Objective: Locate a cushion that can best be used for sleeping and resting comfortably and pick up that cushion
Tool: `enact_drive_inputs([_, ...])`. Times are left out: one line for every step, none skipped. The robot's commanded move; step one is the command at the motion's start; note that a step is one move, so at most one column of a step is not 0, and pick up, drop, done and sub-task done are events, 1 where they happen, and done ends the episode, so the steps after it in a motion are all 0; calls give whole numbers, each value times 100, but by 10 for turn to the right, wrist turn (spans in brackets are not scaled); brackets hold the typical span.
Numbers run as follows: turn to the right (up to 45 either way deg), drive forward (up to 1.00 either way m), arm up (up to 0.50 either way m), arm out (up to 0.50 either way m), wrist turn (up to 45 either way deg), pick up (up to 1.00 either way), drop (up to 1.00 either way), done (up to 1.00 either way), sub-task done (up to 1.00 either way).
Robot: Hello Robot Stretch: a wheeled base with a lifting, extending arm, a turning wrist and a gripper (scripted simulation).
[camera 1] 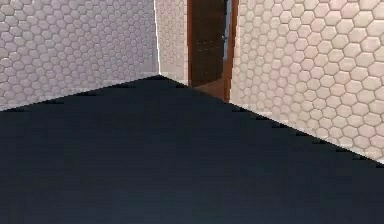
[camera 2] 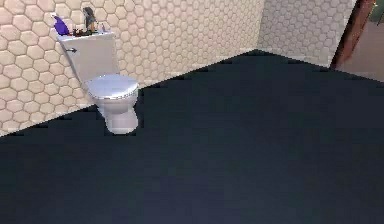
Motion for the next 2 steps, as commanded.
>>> enact_drive_inputs([0, 100, 0, 0, 0, 0, 0, 0, 0])
enact_drive_inputs([0, 100, 0, 0, 0, 0, 0, 0, 0])
